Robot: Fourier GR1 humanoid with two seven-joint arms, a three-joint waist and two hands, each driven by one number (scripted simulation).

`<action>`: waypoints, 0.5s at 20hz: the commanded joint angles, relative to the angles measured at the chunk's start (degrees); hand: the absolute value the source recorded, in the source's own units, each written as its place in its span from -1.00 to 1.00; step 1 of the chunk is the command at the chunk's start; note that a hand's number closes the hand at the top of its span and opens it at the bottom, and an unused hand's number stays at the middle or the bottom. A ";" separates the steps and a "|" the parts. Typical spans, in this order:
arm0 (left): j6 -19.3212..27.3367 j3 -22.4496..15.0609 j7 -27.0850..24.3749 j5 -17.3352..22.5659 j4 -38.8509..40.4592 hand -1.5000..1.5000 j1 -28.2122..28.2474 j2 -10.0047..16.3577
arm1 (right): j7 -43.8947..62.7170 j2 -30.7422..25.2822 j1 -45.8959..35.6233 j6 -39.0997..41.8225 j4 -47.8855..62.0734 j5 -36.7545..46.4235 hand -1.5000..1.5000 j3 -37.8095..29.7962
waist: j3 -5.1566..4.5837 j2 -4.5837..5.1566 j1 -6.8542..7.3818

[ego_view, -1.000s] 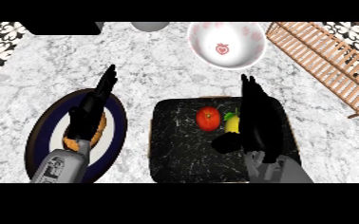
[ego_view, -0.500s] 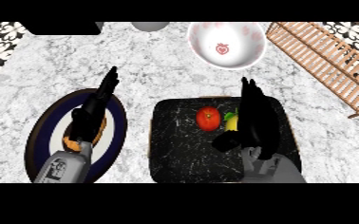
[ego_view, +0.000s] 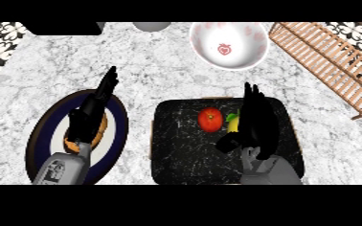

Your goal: Pick the lemon from the tray and place it in the tiered shelf

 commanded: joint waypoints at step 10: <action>-2.53 2.99 1.21 -1.20 -0.92 0.00 -0.60 -1.42 | -3.48 1.00 0.85 -0.34 6.66 -1.07 -1.00 -7.34 | 0.01 0.03 0.00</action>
